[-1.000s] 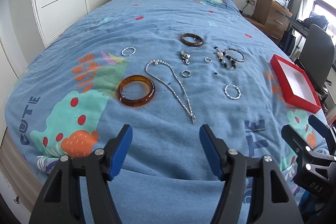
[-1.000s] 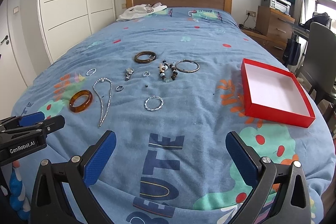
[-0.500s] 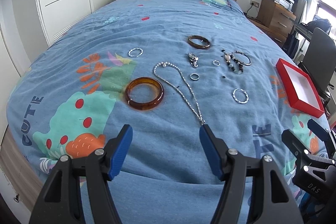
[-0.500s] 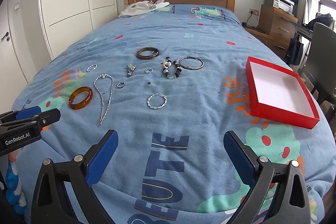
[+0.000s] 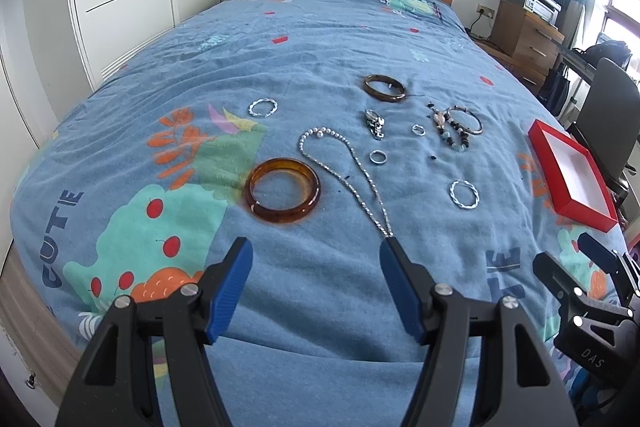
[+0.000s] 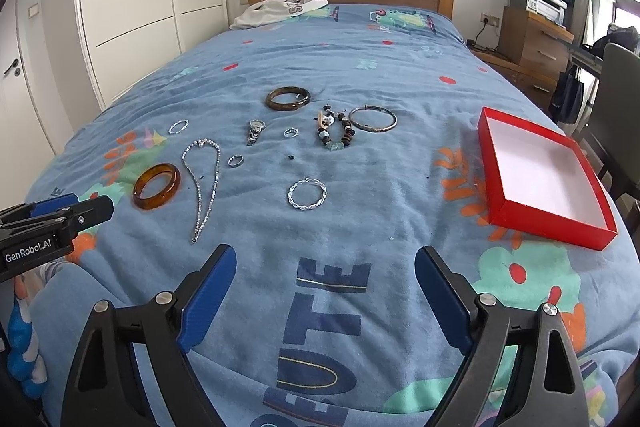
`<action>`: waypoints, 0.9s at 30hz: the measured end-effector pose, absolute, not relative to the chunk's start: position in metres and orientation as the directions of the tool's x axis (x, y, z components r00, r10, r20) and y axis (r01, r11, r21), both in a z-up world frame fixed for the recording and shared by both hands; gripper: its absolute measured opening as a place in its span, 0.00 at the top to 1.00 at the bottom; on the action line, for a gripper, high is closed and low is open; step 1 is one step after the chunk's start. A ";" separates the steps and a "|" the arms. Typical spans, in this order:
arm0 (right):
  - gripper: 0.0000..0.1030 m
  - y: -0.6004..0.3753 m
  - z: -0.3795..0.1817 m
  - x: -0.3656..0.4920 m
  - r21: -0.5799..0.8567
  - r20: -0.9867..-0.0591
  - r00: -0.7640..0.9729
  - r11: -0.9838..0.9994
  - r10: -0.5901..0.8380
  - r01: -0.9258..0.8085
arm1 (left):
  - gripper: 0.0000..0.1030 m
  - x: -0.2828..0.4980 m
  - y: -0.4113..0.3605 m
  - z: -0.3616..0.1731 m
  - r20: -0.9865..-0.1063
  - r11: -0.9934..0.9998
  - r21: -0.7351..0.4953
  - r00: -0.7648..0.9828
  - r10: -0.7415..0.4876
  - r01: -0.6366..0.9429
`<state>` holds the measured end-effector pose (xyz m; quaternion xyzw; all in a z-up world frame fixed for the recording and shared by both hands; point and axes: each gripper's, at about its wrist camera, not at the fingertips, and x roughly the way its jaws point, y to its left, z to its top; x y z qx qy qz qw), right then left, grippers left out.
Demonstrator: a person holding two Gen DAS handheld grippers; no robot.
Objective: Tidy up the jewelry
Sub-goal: 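Move both tools toward the jewelry on the bed cover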
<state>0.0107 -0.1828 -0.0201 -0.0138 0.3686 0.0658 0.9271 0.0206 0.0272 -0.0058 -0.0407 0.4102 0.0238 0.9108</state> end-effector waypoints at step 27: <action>0.14 -0.174 -0.026 0.030 0.008 -0.696 0.711 0.990 0.105 -0.138 | 0.38 0.047 0.051 -0.022 -0.773 0.995 -0.078 0.634 -0.019 -0.066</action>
